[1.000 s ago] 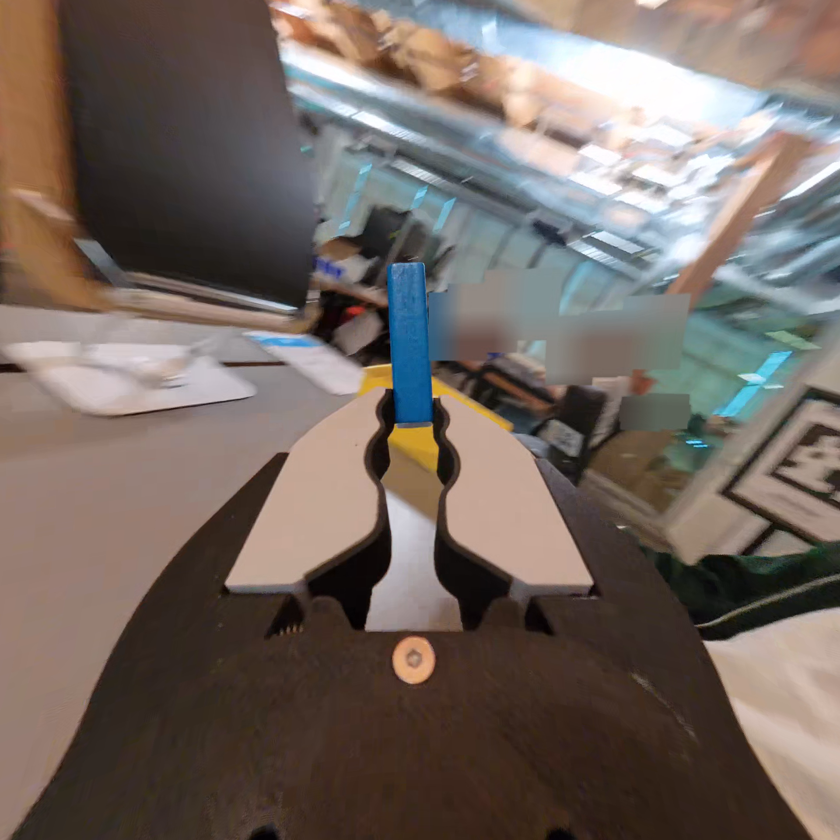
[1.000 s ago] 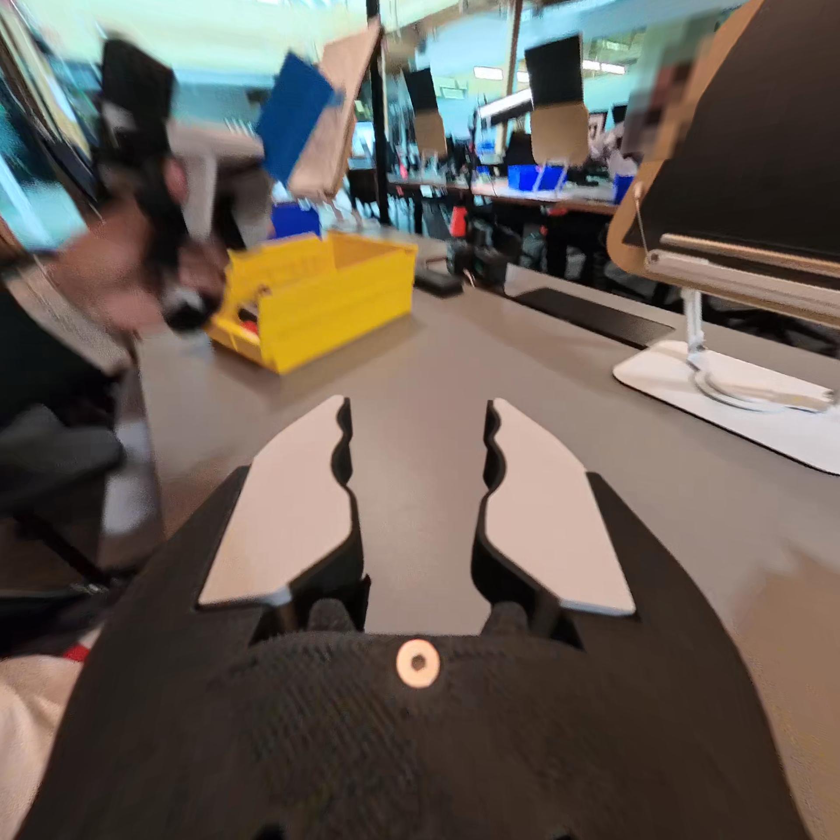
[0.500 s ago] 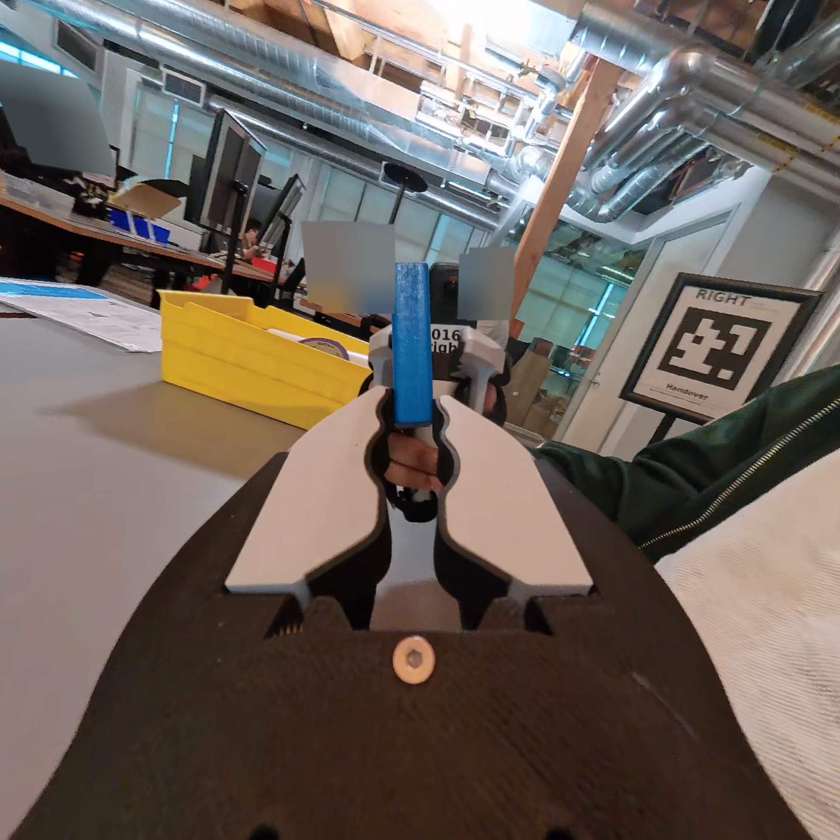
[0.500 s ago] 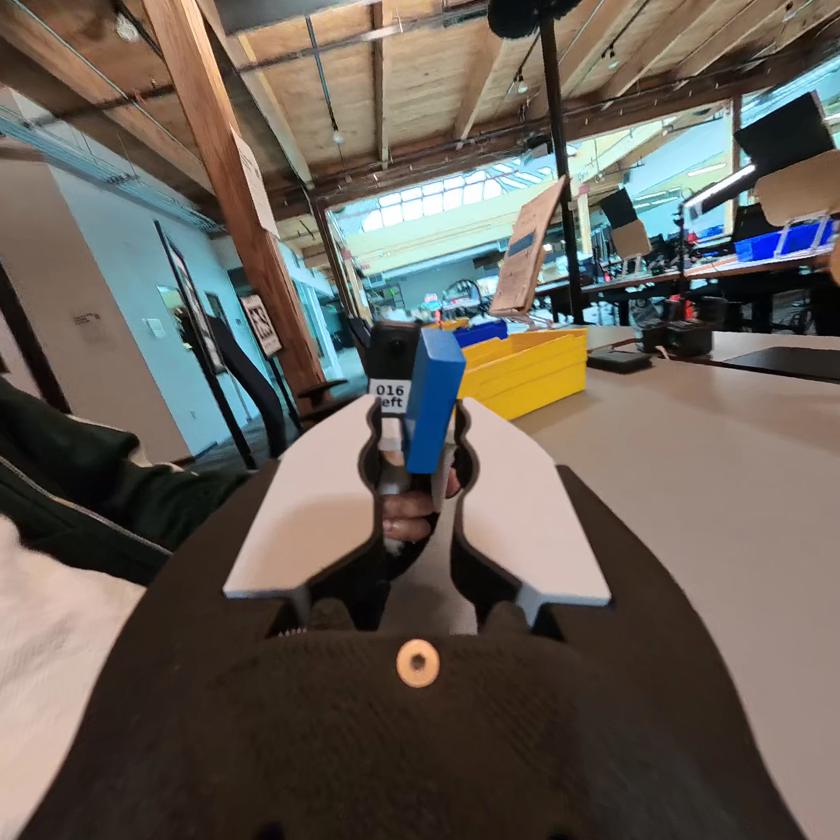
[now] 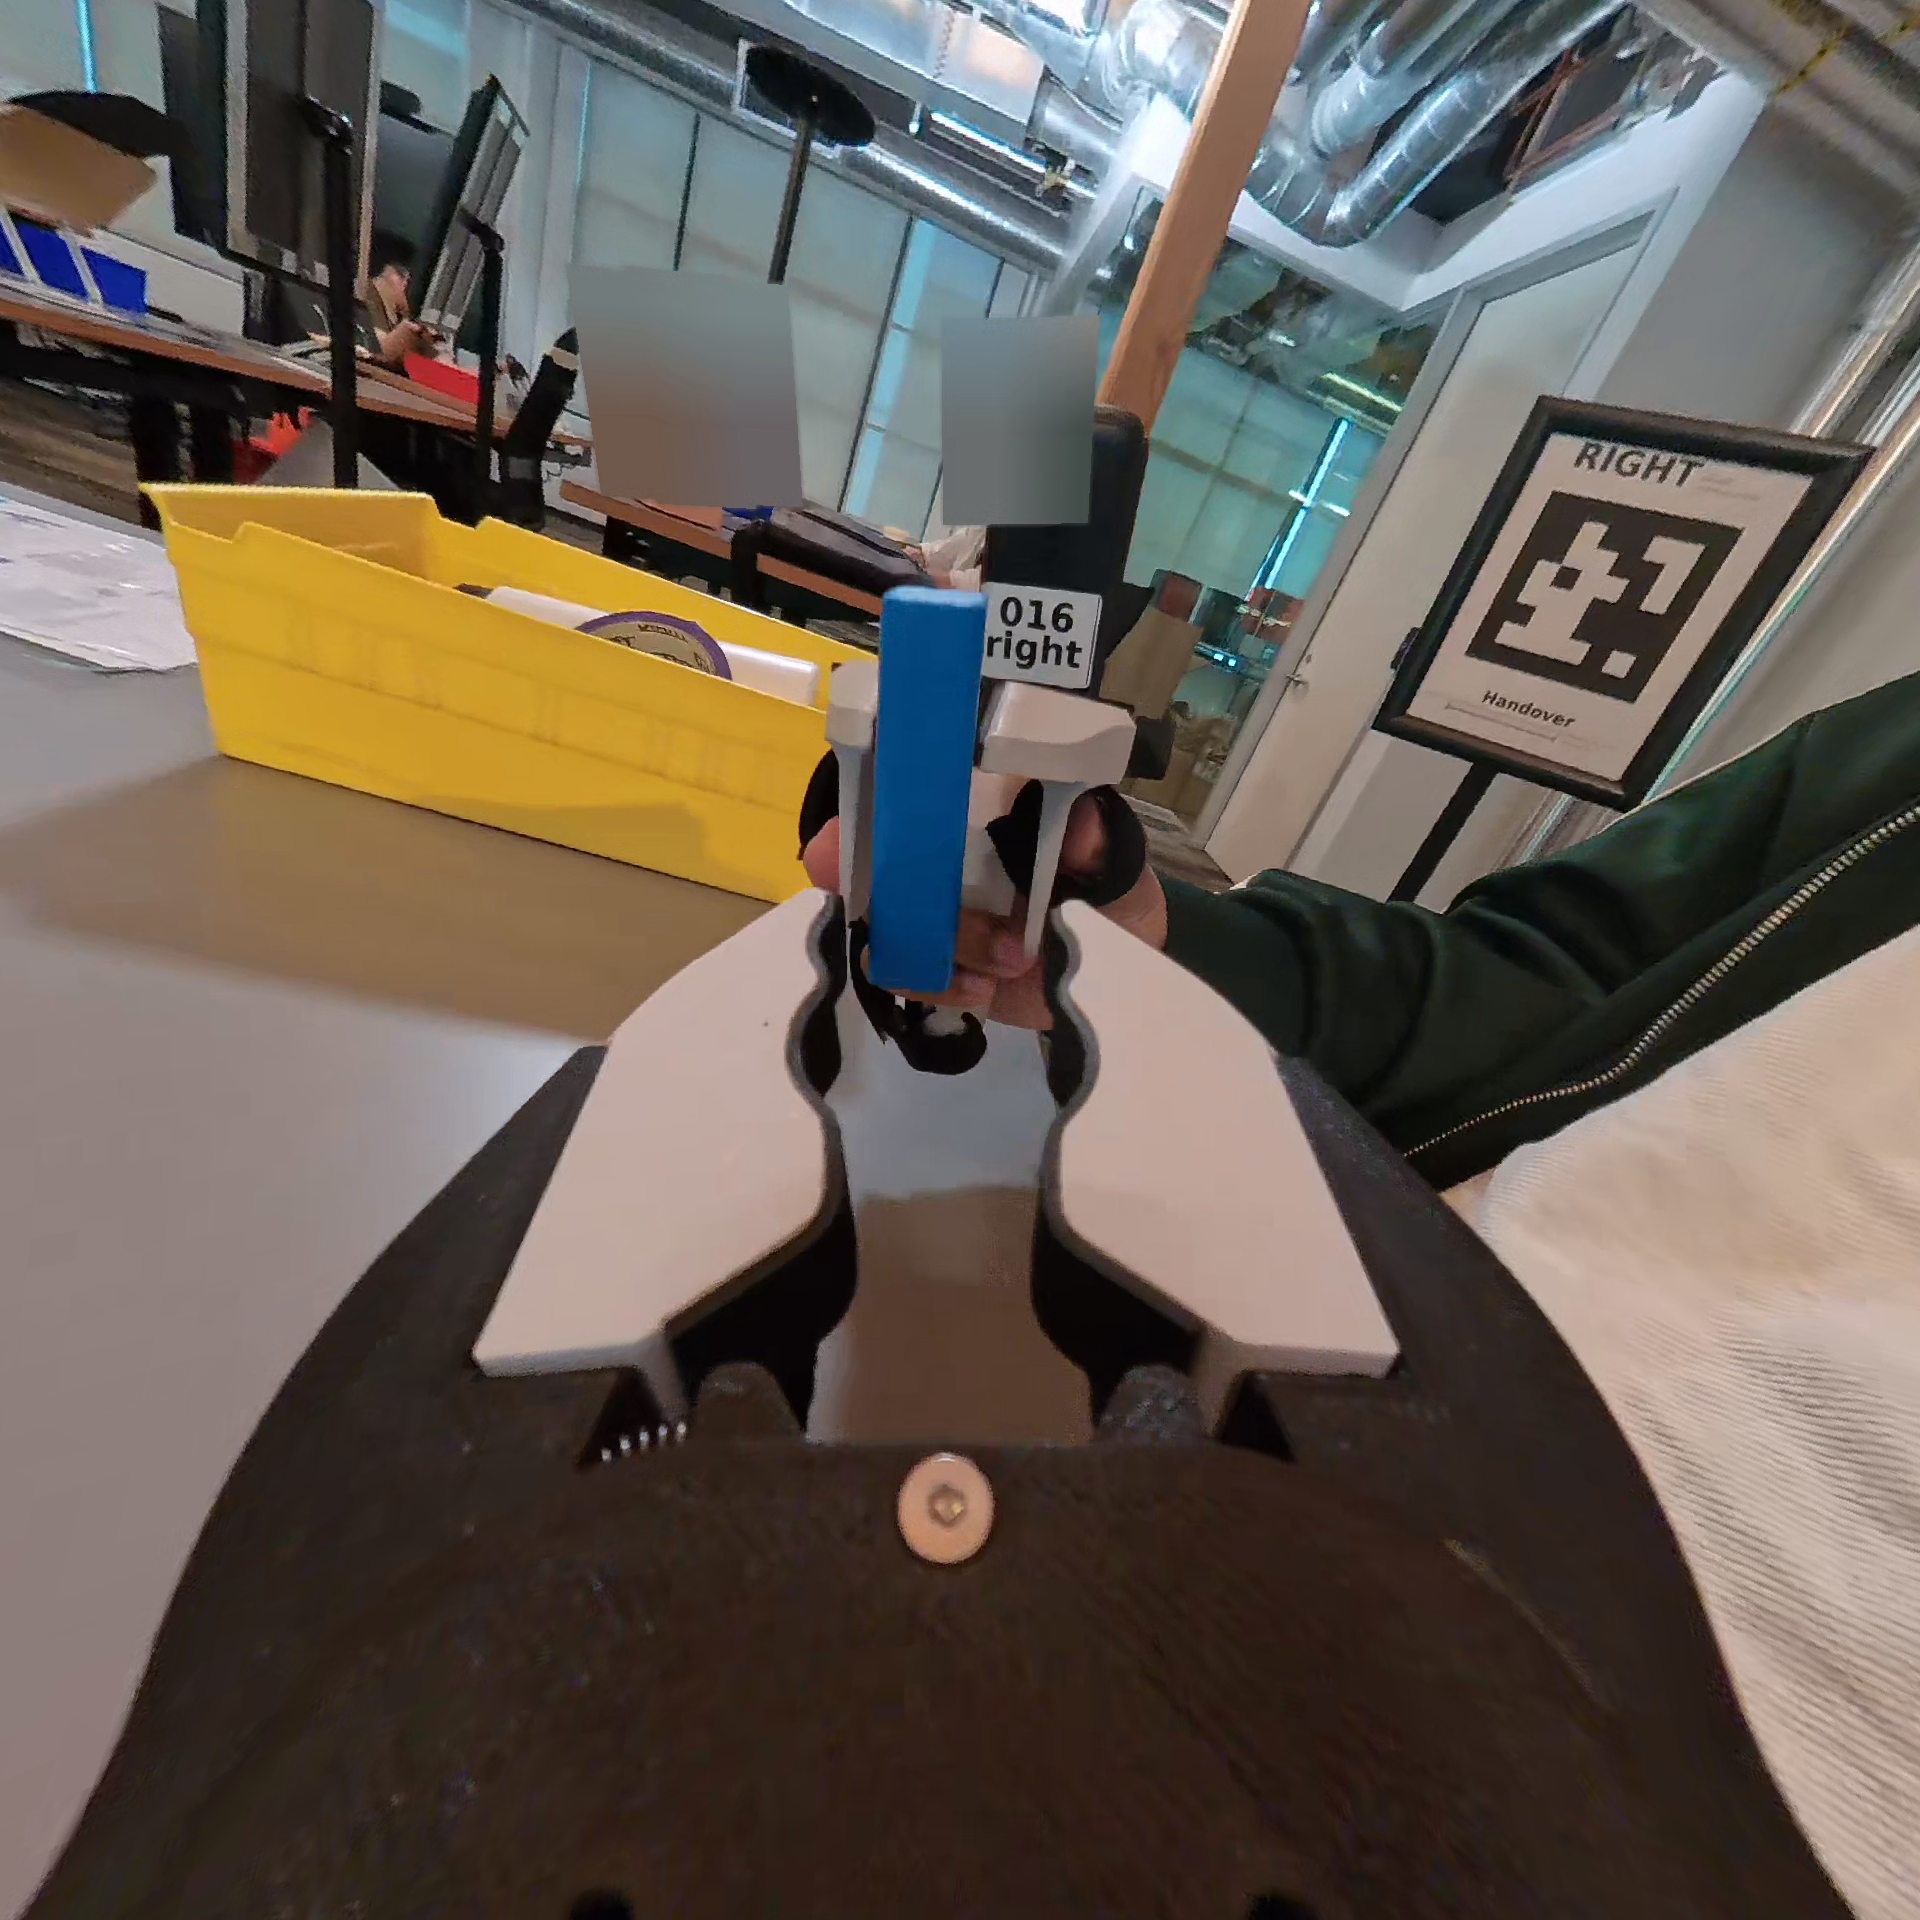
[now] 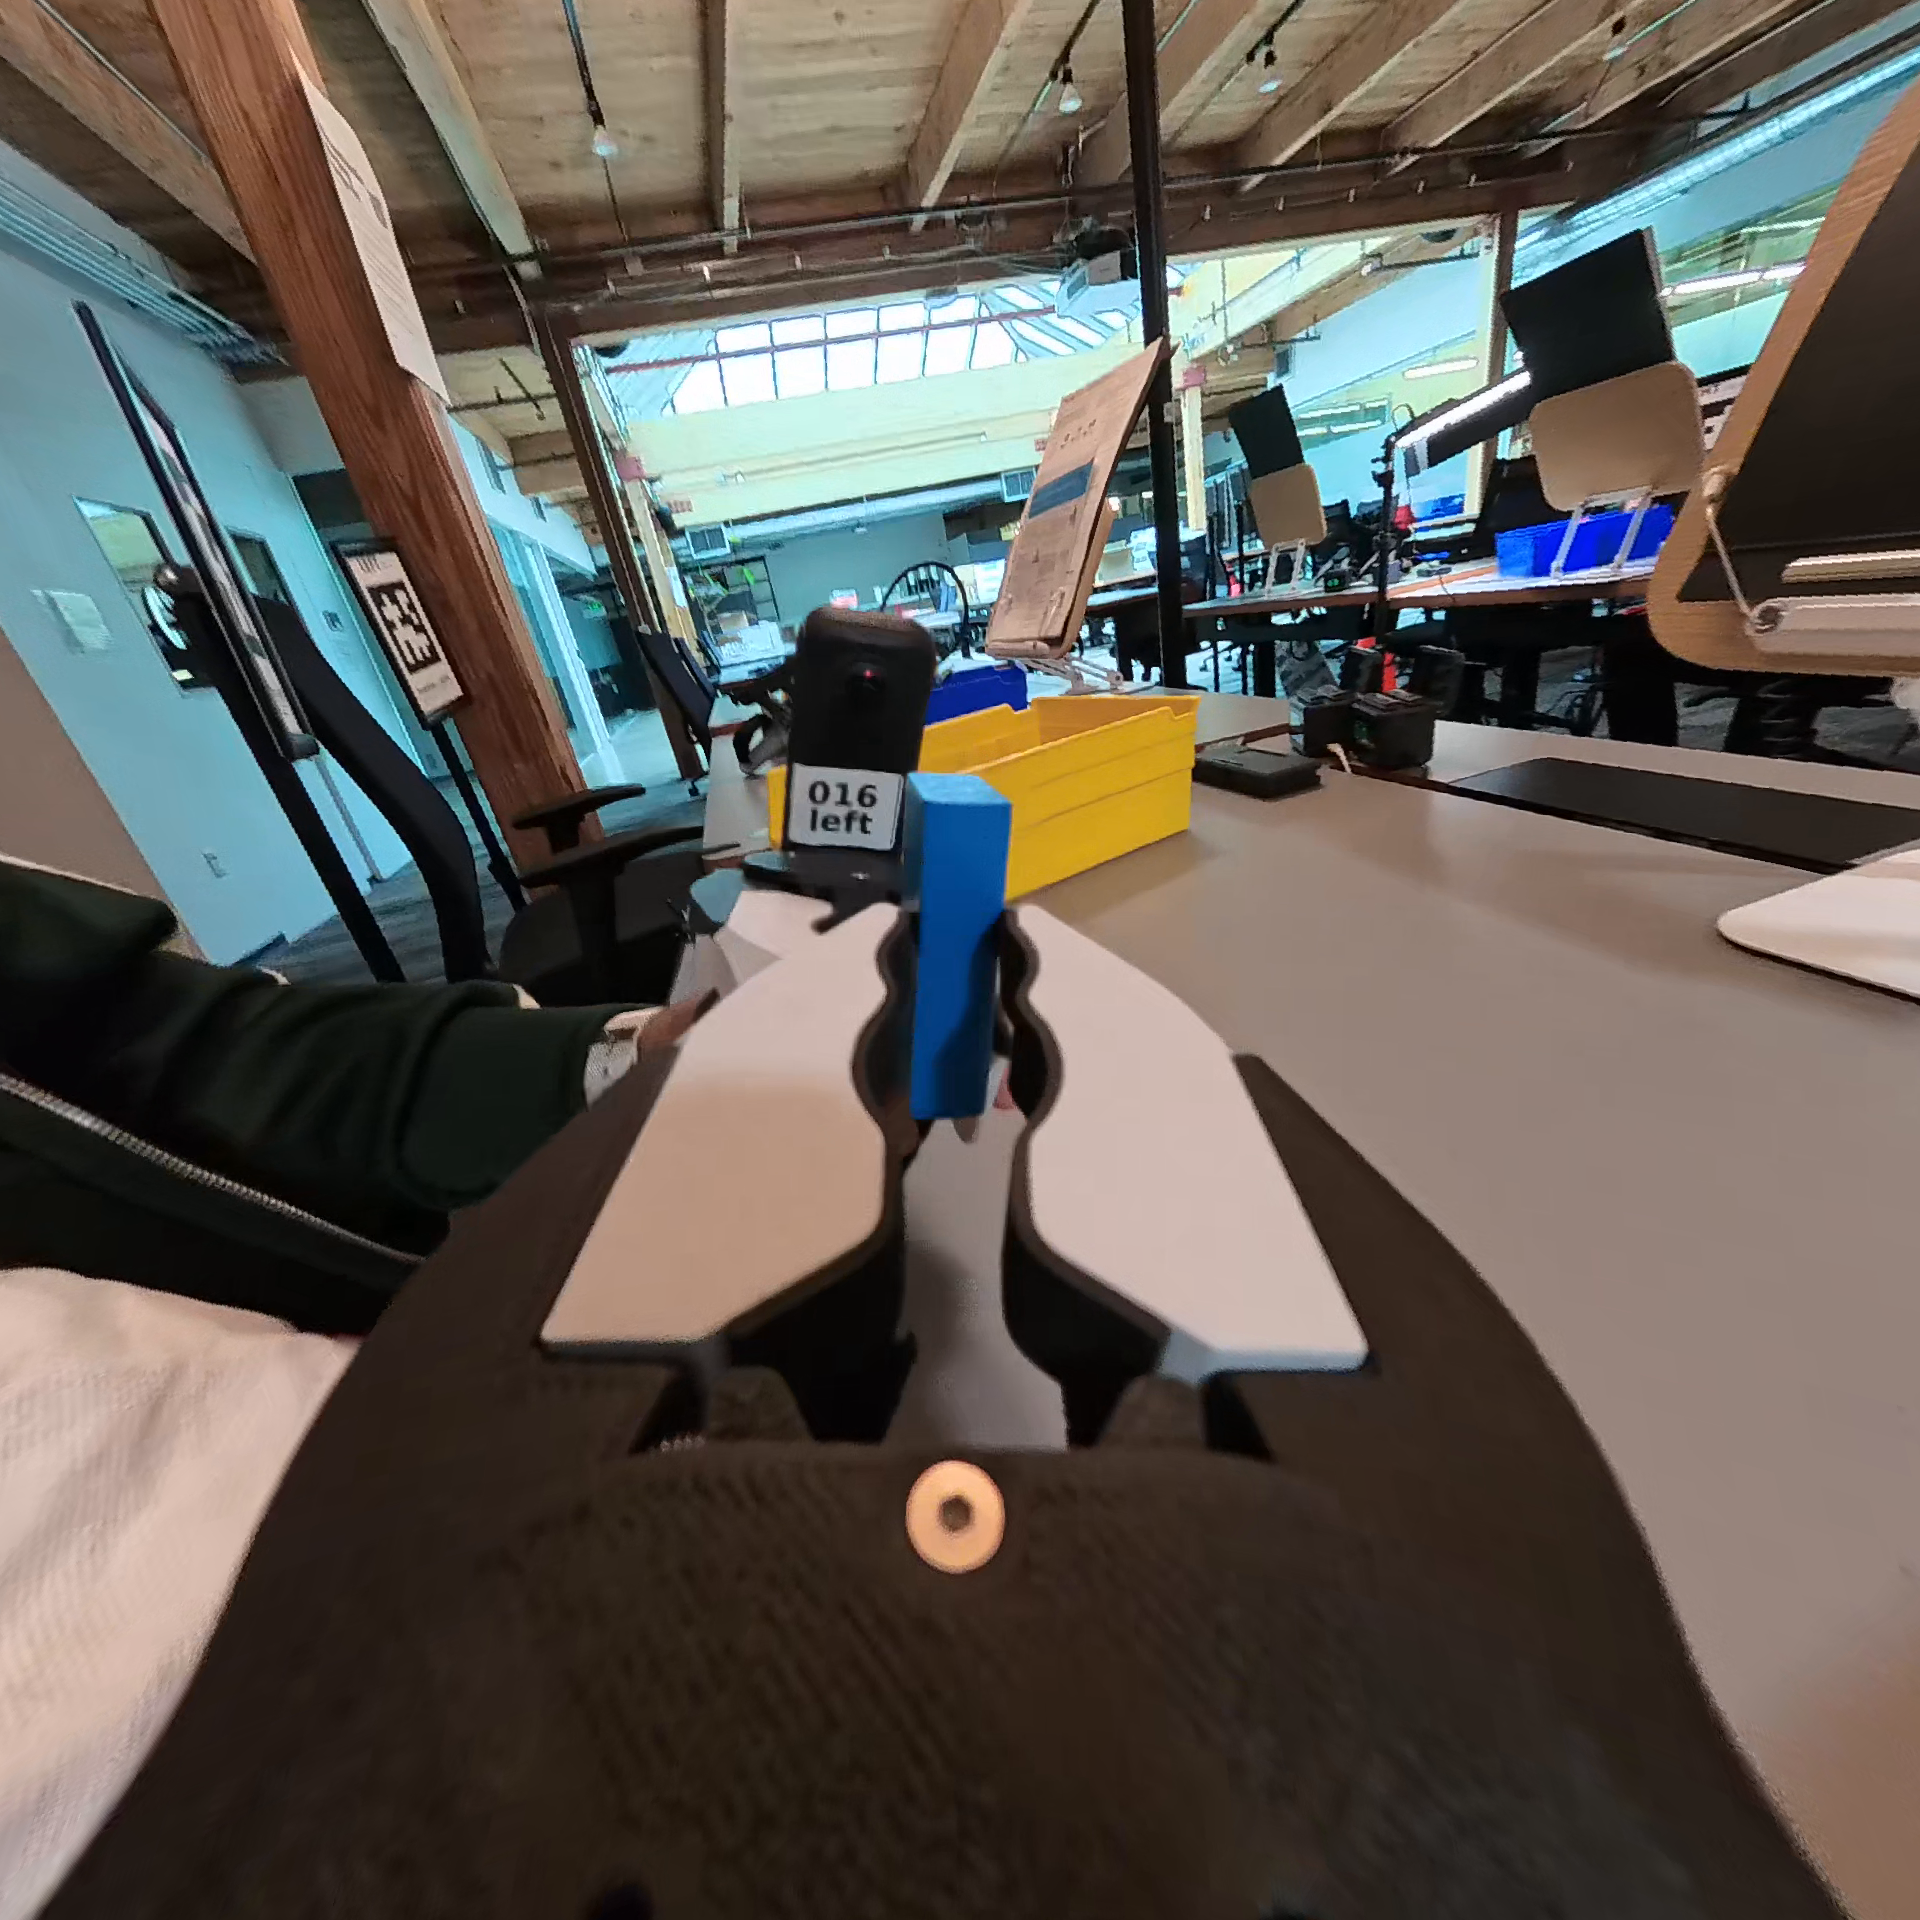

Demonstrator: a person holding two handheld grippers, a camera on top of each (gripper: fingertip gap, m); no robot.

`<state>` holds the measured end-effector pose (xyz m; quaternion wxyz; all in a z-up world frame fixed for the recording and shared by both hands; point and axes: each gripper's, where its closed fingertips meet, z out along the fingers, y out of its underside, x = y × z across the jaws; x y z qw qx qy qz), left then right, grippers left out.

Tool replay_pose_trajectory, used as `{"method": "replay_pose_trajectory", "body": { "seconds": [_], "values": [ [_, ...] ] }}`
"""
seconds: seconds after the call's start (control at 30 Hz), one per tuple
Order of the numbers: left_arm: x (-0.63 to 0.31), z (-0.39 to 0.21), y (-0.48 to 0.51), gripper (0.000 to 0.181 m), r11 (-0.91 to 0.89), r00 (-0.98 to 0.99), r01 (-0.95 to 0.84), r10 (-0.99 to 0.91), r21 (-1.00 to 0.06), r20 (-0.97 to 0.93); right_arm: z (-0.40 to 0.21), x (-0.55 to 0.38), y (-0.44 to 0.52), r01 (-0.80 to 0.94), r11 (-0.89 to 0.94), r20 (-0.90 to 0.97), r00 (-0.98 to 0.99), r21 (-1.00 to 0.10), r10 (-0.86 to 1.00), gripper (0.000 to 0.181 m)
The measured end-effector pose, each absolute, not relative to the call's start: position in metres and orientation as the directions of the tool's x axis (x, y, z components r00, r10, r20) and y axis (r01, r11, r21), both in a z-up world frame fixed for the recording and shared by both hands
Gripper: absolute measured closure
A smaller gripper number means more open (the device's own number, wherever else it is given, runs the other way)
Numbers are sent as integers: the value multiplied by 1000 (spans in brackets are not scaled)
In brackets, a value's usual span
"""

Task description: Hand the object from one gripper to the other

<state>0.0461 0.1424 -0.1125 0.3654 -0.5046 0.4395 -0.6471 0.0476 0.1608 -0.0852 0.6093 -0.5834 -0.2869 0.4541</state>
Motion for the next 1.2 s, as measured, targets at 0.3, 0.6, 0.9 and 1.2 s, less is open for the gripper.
{"method": "replay_pose_trajectory", "body": {
  "seconds": [0.3, 0.6, 0.9, 1.2],
  "values": [
    [25, -96, 162, 139, -388, -206, 117, -910, -914, 360, -88, 48, 161, -203, -100, -178, 413, -974, 893, 166],
    [23, -93, 156, 141, -362, -221, 117, -917, -925, 331, -95, 39, 158, -158, -95, -153, 408, -983, 900, 166],
    [30, -97, 157, 165, -330, -185, 117, -934, -937, 306, -110, 25, 161, -72, -110, -130, 394, -991, 910, 166],
    [25, -97, 163, 165, -333, -134, 107, -939, -937, 318, -121, 24, 174, -97, -157, -184, 464, -983, 867, 106]
  ]
}}
